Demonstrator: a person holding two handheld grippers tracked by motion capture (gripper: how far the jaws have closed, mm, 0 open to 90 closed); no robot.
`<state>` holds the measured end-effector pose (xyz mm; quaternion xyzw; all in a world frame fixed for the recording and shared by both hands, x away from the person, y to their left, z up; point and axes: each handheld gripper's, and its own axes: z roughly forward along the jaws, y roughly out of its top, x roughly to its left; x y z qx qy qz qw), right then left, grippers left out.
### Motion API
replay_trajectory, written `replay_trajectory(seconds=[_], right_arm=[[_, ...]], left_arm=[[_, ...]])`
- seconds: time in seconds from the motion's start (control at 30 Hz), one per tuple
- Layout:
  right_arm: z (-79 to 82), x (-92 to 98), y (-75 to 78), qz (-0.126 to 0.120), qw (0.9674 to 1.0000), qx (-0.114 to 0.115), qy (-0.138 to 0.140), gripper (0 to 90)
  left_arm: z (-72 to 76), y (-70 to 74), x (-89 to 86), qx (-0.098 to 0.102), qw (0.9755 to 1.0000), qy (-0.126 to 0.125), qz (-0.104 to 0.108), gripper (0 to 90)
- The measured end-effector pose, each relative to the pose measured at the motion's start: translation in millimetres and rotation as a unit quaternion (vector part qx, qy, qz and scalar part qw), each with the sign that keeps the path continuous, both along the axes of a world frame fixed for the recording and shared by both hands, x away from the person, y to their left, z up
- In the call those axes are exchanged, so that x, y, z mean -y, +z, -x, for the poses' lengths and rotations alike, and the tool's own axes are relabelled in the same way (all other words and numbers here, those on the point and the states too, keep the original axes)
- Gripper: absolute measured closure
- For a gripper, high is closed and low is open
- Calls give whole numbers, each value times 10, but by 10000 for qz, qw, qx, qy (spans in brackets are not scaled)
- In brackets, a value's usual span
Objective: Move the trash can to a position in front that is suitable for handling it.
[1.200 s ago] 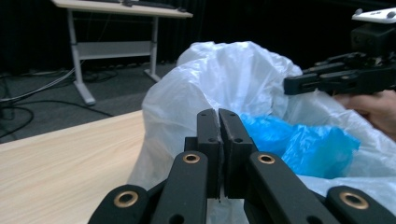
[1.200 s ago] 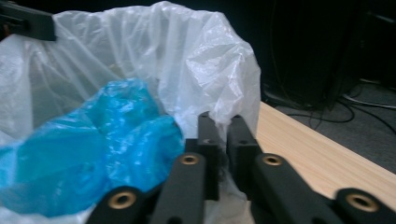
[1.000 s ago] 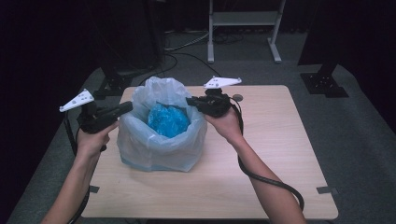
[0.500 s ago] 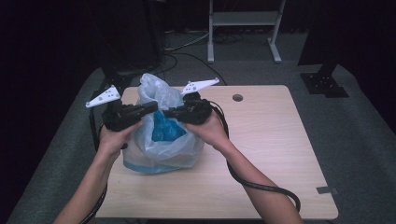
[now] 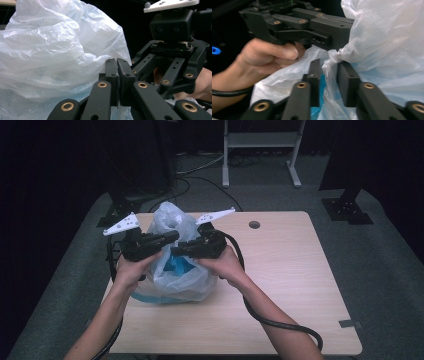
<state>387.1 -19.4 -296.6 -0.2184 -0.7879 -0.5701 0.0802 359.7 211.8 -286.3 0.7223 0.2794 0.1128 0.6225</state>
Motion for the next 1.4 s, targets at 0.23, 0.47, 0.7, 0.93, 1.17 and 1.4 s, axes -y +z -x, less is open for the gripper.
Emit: replay_trajectory(seconds=[0.23,0.47,0.7,0.93,1.17,1.4], right_arm=[[-44,10,-30,-340,9984,-382,259,564],[-44,-37,-29,-238,9991,-333,101,545],[-13,-109,-3,-45,9997,-169,-179,600],[36,-117,-7,-4,9987,198,-469,878],[-19,26,-42,-339,9983,-114,-468,888],[-82,159,-72,-652,9964,-313,-450,889]], left_arm=[[-5,-2,11,-6,10000,-29,-34,877],[1,19,36,-9,9999,-107,-20,873],[18,33,65,-18,9998,-215,12,873],[41,50,56,39,9999,-163,19,812],[98,87,-59,129,9999,34,-11,634],[152,123,-183,238,9995,187,13,559]])
